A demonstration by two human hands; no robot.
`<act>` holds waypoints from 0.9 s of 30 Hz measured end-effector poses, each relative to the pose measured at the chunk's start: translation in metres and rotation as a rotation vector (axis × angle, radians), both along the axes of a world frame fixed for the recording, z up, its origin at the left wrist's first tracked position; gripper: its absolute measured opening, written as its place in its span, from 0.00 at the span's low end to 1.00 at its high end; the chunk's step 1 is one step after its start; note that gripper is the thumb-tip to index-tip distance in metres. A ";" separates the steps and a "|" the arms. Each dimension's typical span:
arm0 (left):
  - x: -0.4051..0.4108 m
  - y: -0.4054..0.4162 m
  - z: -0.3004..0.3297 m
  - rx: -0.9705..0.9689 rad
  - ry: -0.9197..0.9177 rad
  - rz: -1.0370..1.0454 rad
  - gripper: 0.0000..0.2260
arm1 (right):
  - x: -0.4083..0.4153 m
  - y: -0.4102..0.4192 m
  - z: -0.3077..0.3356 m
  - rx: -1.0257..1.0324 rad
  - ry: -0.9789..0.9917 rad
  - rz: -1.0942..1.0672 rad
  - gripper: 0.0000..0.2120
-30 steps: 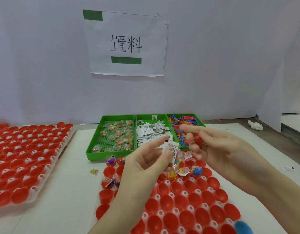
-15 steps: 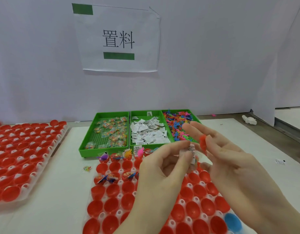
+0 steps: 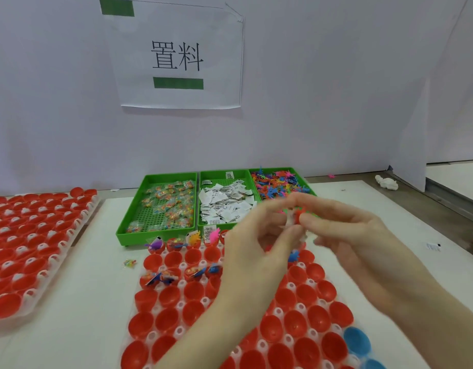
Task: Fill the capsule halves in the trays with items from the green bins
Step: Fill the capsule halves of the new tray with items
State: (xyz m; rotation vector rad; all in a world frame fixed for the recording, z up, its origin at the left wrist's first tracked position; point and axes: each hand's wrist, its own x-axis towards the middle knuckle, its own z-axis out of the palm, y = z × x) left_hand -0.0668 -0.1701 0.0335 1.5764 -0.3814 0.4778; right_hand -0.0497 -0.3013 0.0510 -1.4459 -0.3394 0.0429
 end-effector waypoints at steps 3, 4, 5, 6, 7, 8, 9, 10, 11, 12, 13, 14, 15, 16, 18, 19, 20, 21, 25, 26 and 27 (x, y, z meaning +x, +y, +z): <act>0.022 0.000 0.012 0.122 -0.006 -0.068 0.19 | 0.015 -0.012 0.015 -0.162 -0.047 -0.093 0.18; 0.030 0.000 0.015 0.155 -0.002 -0.080 0.20 | 0.020 -0.015 0.018 -0.173 -0.053 -0.103 0.18; 0.037 -0.002 0.016 0.182 0.005 -0.095 0.20 | 0.024 -0.019 0.020 -0.176 -0.049 -0.103 0.17; 0.043 -0.004 0.017 0.199 0.015 -0.105 0.20 | 0.030 -0.024 0.021 -0.178 -0.039 -0.101 0.16; 0.049 -0.005 0.017 0.205 0.027 -0.120 0.19 | 0.036 -0.028 0.020 -0.170 -0.012 -0.102 0.14; 0.054 -0.007 0.016 0.208 0.049 -0.119 0.18 | 0.042 -0.032 0.018 -0.157 0.028 -0.106 0.13; 0.058 -0.009 0.013 0.206 0.077 -0.124 0.17 | 0.047 -0.036 0.014 -0.151 0.077 -0.113 0.13; 0.062 -0.012 0.010 0.210 0.114 -0.123 0.16 | 0.052 -0.038 0.007 -0.140 0.132 -0.116 0.13; 0.066 -0.015 0.005 0.226 0.155 -0.120 0.16 | 0.057 -0.041 0.000 -0.125 0.187 -0.118 0.13; 0.069 -0.017 0.000 0.250 0.199 -0.116 0.15 | 0.060 -0.043 -0.008 -0.111 0.241 -0.126 0.13; 0.072 -0.018 -0.006 0.283 0.236 -0.115 0.14 | 0.063 -0.044 -0.017 -0.099 0.280 -0.139 0.12; 0.076 -0.019 -0.012 0.347 0.259 -0.103 0.13 | 0.065 -0.045 -0.025 -0.092 0.307 -0.165 0.11; 0.078 -0.019 -0.017 0.446 0.262 -0.078 0.11 | 0.068 -0.046 -0.034 -0.099 0.314 -0.201 0.11; 0.080 -0.018 -0.023 0.580 0.246 -0.040 0.12 | 0.070 -0.047 -0.043 -0.123 0.307 -0.245 0.11; 0.082 -0.017 -0.035 0.895 0.162 0.040 0.14 | 0.072 -0.048 -0.058 -0.189 0.267 -0.318 0.12; 0.082 -0.017 -0.041 1.034 0.116 0.072 0.16 | 0.073 -0.048 -0.065 -0.215 0.245 -0.345 0.12; 0.081 -0.017 -0.046 1.152 0.081 0.098 0.17 | 0.074 -0.048 -0.070 -0.241 0.224 -0.363 0.12; 0.081 -0.018 -0.050 1.244 0.056 0.116 0.18 | 0.074 -0.047 -0.074 -0.270 0.205 -0.372 0.12; 0.082 -0.019 -0.063 1.385 -0.006 0.134 0.20 | 0.074 -0.040 -0.081 -0.422 0.140 -0.382 0.13; 0.082 -0.019 -0.065 1.387 -0.015 0.134 0.20 | 0.073 -0.039 -0.081 -0.459 0.128 -0.383 0.13; 0.082 -0.019 -0.067 1.384 -0.022 0.134 0.20 | 0.072 -0.038 -0.081 -0.494 0.117 -0.376 0.13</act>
